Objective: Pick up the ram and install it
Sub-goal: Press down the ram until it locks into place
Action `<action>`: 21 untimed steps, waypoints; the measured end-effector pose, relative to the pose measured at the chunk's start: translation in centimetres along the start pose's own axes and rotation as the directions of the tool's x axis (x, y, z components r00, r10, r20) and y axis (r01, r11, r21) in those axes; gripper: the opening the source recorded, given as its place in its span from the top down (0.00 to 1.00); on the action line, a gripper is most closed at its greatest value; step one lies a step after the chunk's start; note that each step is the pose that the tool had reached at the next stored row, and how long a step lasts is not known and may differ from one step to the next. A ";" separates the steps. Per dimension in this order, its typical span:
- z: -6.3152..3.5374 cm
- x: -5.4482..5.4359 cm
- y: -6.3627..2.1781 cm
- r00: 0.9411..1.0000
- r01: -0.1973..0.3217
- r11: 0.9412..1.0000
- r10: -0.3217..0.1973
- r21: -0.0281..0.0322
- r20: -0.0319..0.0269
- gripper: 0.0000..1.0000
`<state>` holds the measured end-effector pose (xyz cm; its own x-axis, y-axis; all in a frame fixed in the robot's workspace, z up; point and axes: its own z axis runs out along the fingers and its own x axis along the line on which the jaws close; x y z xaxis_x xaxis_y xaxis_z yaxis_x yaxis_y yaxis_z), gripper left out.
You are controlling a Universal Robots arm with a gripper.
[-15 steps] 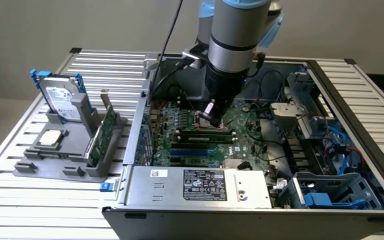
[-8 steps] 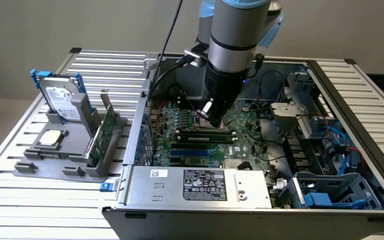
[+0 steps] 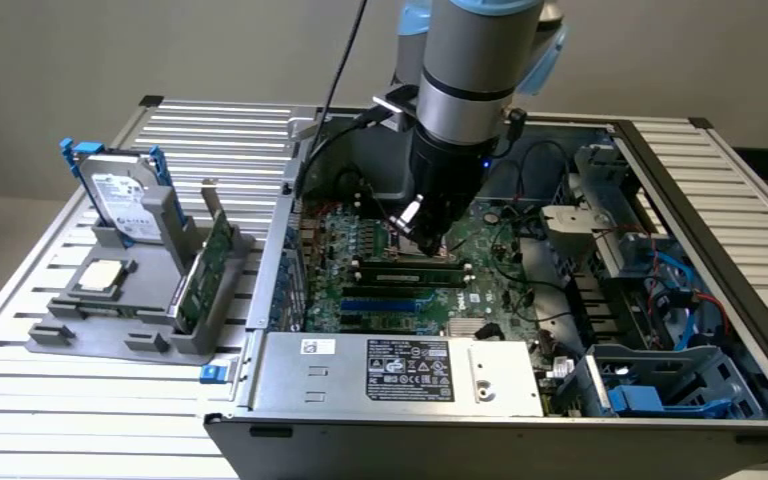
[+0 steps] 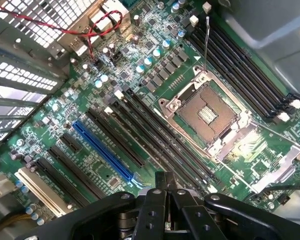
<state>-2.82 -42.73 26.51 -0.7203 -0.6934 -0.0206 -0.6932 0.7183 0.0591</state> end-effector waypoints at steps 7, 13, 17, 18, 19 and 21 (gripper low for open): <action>0.00 0.0 0.00 0.997 -0.075 0.997 0.074 -0.003 -0.013 0.89; 0.00 0.0 -0.01 0.988 -0.152 0.988 0.152 -0.001 -0.013 0.89; 0.00 0.0 0.00 0.978 -0.208 0.978 0.208 0.000 -0.011 0.89; 0.00 0.0 0.00 0.975 -0.222 0.975 0.222 0.001 -0.010 0.89; 0.01 0.0 0.00 0.972 -0.237 0.972 0.237 0.001 -0.010 0.89; 0.00 0.0 0.00 0.964 -0.264 0.964 0.264 0.001 -0.008 0.89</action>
<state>-2.82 -42.73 26.50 -0.8777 -0.4792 0.0040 -0.4781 0.8762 0.0610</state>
